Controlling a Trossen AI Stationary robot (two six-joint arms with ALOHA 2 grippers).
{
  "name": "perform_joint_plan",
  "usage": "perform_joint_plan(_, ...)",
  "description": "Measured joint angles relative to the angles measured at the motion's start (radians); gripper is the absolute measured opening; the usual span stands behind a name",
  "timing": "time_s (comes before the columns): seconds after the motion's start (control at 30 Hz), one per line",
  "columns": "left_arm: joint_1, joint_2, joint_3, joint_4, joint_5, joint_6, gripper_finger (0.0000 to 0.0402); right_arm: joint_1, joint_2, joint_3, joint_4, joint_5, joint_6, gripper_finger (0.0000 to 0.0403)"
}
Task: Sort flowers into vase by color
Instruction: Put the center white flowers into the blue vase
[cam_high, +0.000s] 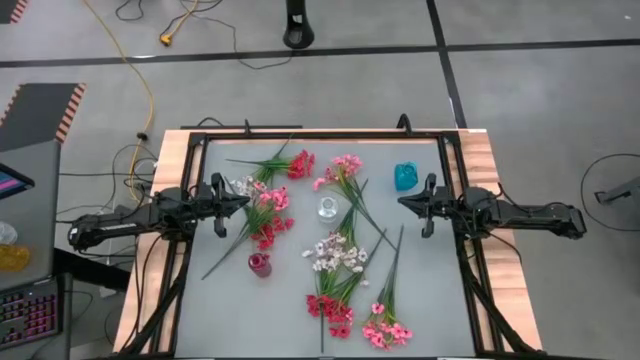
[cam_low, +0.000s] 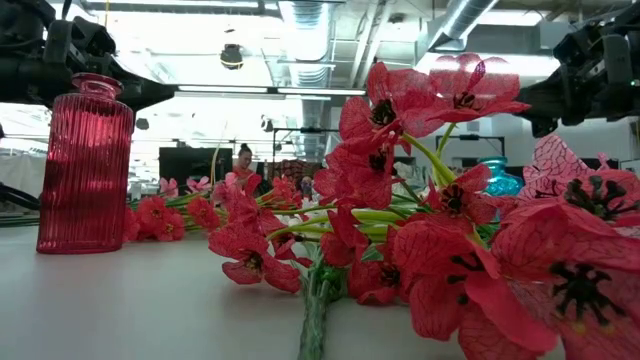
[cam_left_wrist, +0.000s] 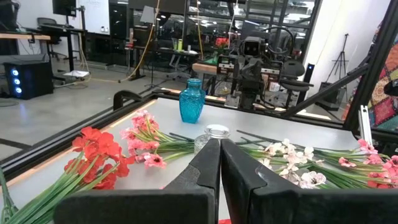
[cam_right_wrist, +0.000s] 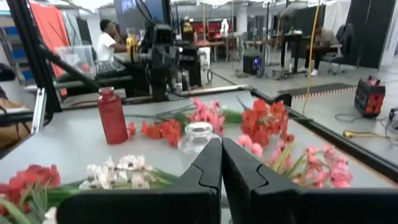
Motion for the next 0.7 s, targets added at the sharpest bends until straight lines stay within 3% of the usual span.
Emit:
perform_joint_plan(0.37,0.0,0.0,0.0,0.0,0.0,0.0,0.0,0.001,0.0,0.005,0.02,0.0,0.049,0.0061)
perform_joint_plan(0.5,0.0,0.0,0.0,0.0,0.0,0.0,0.0,0.001,0.0,0.029,0.043,0.0,0.094,0.0103)
perform_joint_plan(0.7,0.0,0.0,0.0,0.0,0.0,0.0,0.0,0.001,0.0,0.057,0.073,0.001,0.141,0.0198)
